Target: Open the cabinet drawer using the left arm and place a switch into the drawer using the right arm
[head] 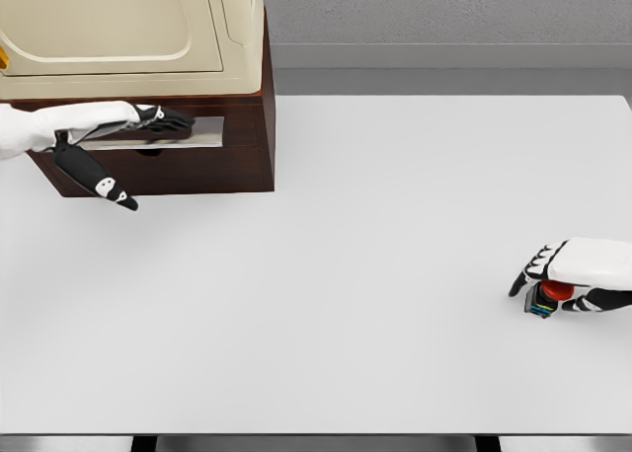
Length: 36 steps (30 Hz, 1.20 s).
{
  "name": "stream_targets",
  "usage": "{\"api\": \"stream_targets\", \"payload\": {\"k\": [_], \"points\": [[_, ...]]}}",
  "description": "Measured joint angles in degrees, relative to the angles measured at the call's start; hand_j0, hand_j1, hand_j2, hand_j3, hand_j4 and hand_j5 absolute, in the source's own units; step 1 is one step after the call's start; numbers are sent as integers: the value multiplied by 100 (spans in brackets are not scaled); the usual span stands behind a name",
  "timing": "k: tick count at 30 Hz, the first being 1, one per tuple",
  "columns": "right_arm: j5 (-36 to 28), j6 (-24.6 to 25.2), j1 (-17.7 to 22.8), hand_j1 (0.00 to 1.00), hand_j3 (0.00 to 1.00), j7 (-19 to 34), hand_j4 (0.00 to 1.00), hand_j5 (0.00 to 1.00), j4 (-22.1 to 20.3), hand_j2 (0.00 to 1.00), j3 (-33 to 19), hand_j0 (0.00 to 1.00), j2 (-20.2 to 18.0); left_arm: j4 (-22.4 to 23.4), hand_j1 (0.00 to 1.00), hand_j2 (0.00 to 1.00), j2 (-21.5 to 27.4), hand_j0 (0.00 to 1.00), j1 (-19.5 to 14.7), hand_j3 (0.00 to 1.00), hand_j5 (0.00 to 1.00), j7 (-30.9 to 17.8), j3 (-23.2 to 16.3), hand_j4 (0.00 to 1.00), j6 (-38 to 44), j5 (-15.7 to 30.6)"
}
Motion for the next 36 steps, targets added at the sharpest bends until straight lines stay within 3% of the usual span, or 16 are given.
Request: {"api": "stream_targets", "payload": {"k": [18,36], "points": [[-8,1,-9,45,45,8,45,45,25,45,-2,45,-4,-178,100,100,151,100,185,100,100,23,-3,100,-17,244],[-17,-1,-378,41,41,64,41,41,55,41,-52,41,46,-629,100,100,641,100,361,100,100,-6,-56,100,-6,1095]]}}
